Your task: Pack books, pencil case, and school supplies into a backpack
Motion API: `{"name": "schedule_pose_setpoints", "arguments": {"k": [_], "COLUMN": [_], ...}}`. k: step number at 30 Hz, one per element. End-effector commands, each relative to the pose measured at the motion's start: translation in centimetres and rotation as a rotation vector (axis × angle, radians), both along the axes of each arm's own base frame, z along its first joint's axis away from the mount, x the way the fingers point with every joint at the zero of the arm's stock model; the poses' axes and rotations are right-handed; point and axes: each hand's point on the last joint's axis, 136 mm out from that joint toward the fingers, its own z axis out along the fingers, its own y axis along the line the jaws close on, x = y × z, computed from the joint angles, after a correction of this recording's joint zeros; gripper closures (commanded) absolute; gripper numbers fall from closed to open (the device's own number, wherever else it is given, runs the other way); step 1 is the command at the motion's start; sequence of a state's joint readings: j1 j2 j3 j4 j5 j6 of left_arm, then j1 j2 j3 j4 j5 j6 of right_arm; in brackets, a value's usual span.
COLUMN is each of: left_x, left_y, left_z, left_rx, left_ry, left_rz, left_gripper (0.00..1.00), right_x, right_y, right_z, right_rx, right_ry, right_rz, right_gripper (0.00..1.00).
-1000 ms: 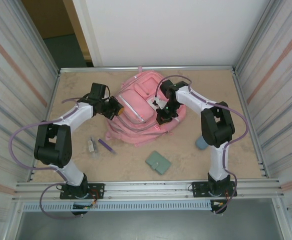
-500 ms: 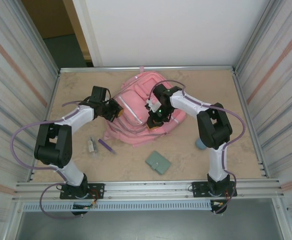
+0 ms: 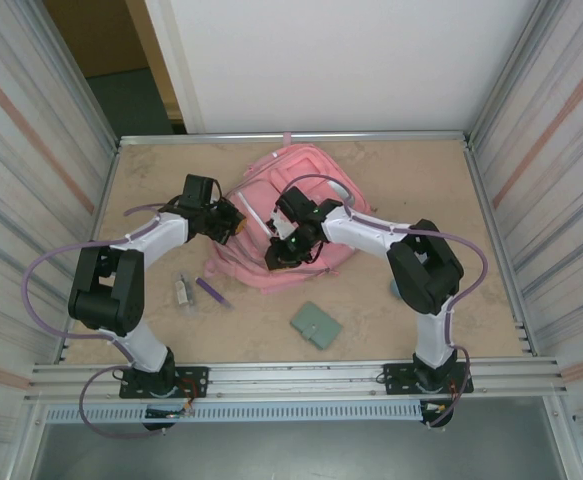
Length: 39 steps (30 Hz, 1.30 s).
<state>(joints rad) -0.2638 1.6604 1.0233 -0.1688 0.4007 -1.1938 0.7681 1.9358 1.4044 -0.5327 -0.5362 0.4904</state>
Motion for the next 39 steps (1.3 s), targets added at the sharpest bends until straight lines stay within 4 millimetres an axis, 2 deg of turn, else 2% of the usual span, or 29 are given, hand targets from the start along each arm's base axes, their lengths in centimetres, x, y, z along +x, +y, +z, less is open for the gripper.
{"name": "schedule_pose_setpoints", "arguments": {"k": [1, 2, 4, 7, 9, 11, 13, 15, 17, 21, 23, 25, 30, 39], "left_x": [-0.6, -0.5, -0.7, -2.3, -3.7, -5.1, -6.7, -8.4, -10.2, -13.3, -14.1, -14.7, -14.7, -12.9], "left_y": [-1.9, -1.9, -1.8, -1.9, -1.8, -1.7, -1.7, -2.4, -3.9, -7.3, -8.4, -9.1, -9.1, -8.9], "left_z": [0.5, 0.7, 1.3, 2.1, 2.9, 3.7, 4.3, 4.8, 4.9, 3.2, 2.1, 0.9, -1.3, -2.1], "left_rx": [-0.058, -0.060, -0.027, 0.028, 0.056, 0.097, 0.146, 0.203, 0.228, 0.283, 0.319, 0.338, 0.456, 0.559], "left_ry": [-0.012, -0.019, -0.046, -0.052, -0.076, -0.101, -0.118, -0.138, -0.157, -0.129, -0.094, -0.051, 0.014, 0.006], "left_rz": [-0.049, -0.056, -0.097, -0.174, -0.224, -0.292, -0.369, -0.453, -0.538, -0.642, -0.642, -0.629, -0.616, -0.594], "left_gripper": [0.92, 0.86, 0.81, 0.74, 0.69, 0.64, 0.62, 0.62, 0.63, 0.64, 0.63, 0.63, 0.62, 0.60], "right_x": [0.9, 0.9, 0.8, 0.1, -0.2, 0.2, 1.5, 2.9, 4.8, 7.9, 9.1, 9.7, 9.9, 8.9], "right_y": [2.7, 2.5, 2.2, 1.6, 0.4, -1.6, -4.1, -6.8, -9.9, -15.2, -17.4, -18.9, -19.7, -19.9], "right_z": [4.2, 4.1, 4.4, 5.1, 5.7, 6.1, 6.9, 7.6, 8.7, 11.0, 12.5, 13.5, 14.7, 13.2], "right_rx": [0.161, 0.164, 0.182, 0.212, 0.197, 0.153, 0.098, 0.031, -0.022, -0.060, -0.046, -0.039, -0.008, -0.017], "right_ry": [-0.069, -0.074, -0.095, -0.135, -0.200, -0.299, -0.417, -0.510, -0.587, -0.702, -0.725, -0.753, -0.783, -0.757], "right_rz": [-0.033, -0.037, -0.040, -0.016, -0.016, -0.057, -0.114, -0.186, -0.270, -0.433, -0.510, -0.559, -0.575, -0.564], "right_gripper": [0.79, 0.75, 0.68, 0.68, 0.65, 0.60, 0.57, 0.54, 0.52, 0.49, 0.49, 0.48, 0.46, 0.46]}}
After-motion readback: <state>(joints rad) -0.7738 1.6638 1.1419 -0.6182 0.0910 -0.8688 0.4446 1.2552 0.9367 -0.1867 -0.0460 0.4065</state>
